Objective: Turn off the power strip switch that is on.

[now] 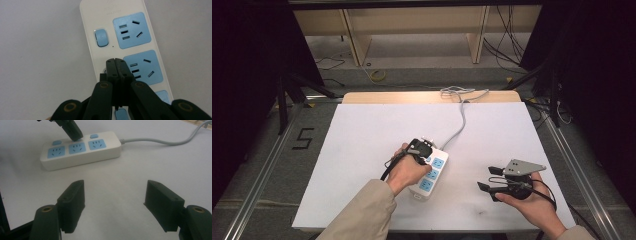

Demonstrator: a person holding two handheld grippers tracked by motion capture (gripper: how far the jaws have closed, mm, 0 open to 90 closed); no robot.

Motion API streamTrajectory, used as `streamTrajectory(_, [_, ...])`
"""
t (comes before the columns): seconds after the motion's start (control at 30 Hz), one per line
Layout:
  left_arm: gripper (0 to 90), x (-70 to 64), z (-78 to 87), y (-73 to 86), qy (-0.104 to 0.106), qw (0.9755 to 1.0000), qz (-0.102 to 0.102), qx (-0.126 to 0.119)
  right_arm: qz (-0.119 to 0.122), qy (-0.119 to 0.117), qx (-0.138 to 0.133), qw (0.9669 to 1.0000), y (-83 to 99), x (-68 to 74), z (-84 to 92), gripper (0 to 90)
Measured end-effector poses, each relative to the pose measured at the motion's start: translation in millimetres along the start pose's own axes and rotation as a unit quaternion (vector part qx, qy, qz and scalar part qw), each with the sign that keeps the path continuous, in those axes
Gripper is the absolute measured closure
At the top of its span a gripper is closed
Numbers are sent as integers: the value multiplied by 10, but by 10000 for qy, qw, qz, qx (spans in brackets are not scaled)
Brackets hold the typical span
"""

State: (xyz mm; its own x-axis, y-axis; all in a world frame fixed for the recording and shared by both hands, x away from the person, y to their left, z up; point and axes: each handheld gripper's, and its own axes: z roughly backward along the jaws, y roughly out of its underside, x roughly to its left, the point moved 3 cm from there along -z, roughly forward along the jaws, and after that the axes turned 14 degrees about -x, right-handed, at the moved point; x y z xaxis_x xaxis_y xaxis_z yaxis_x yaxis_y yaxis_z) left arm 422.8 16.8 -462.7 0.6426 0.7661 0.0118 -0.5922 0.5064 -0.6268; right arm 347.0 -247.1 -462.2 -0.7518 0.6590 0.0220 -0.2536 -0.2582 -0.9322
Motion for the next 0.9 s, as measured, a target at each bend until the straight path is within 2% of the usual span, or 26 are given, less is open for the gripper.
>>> streamTrajectory(0.03, [900,2,16,-14,43,9999,53,-79,-12,7,3,10000,0,0,3,326])
streamTrajectory(0.07, [900,5,18,-10,88,10000,28,-14,-10,8,0,10000,0,-1,3,327])
streamTrajectory(0.57, [900,-3,19,-8,60,9999,1,-106,-14,3,-4,10000,0,-3,4,327])
streamTrajectory(0.9, [899,27,74,-32,61,9995,50,-304,-15,4,-7,10000,1,-6,5,327])
